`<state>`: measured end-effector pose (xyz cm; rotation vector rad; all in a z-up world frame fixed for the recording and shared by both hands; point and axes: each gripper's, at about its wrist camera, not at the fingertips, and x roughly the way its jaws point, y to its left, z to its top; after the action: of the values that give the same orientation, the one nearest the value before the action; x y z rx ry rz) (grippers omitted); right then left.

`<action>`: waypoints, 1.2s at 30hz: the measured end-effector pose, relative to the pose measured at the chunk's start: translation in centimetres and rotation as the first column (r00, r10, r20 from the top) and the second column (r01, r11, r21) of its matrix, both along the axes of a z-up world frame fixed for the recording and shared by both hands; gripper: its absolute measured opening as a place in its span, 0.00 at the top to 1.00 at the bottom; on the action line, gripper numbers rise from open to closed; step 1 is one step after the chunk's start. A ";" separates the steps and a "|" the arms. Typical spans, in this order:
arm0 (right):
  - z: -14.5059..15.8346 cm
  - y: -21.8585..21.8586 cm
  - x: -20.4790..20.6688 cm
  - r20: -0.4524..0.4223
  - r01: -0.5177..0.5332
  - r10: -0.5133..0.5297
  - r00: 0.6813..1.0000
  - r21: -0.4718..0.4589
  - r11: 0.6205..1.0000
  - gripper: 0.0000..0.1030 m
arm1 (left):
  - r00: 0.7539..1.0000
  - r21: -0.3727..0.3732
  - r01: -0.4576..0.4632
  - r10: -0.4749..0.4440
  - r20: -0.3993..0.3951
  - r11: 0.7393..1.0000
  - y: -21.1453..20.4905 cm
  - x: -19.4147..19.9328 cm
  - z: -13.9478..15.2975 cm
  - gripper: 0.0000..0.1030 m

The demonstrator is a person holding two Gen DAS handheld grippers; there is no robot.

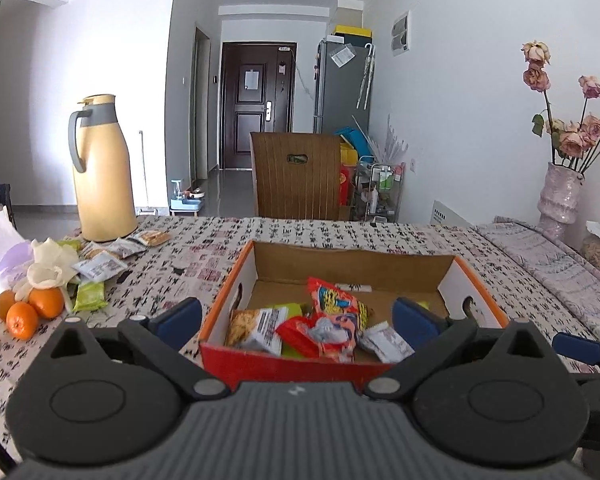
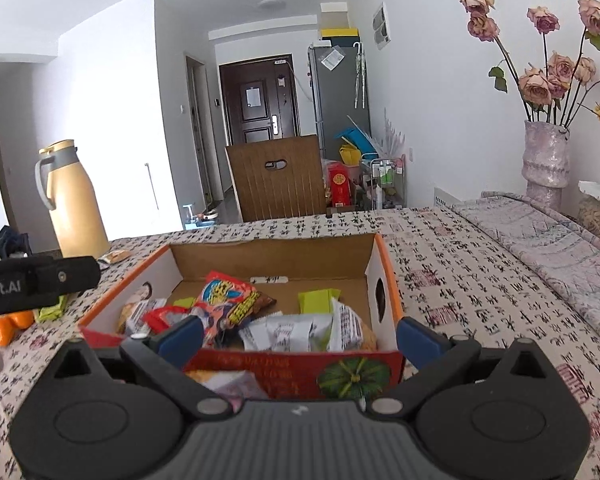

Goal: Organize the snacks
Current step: 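Withdraw both tools from the box toward the snack pile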

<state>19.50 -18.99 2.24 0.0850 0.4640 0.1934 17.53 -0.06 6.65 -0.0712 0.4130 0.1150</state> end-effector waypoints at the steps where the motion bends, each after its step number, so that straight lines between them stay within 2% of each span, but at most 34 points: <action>1: -0.1 -0.1 -0.4 -0.003 -0.001 0.001 1.000 -0.001 1.000 0.00 | 1.000 -0.003 0.000 0.000 -0.004 1.000 0.1 -0.3 -0.1 0.00; 10: -1.0 -0.2 -3.3 -0.034 -0.020 0.019 0.999 -0.019 1.000 0.00 | 0.999 -0.014 0.006 -0.007 -0.037 1.000 0.7 -3.3 -1.1 0.00; 19: -3.0 -0.7 -5.9 -0.099 -0.049 0.045 0.994 -0.040 0.998 0.00 | 0.993 -0.007 0.039 -0.040 -0.108 0.999 1.4 -5.8 -3.6 0.00; 27: -5.0 -1.2 -7.0 -0.173 -0.062 0.053 0.984 -0.048 0.997 0.00 | 0.981 -0.042 0.027 -0.035 -0.189 0.999 2.4 -7.4 -6.2 0.00; 36: -6.1 -0.8 -6.8 -0.217 -0.078 0.065 0.974 -0.052 0.996 0.00 | 0.977 -0.041 0.028 -0.036 -0.211 0.999 2.7 -7.8 -7.0 0.00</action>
<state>12.69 -19.74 -3.84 0.0300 0.6887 0.2419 9.77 2.59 -0.37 -0.0894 0.6292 0.0829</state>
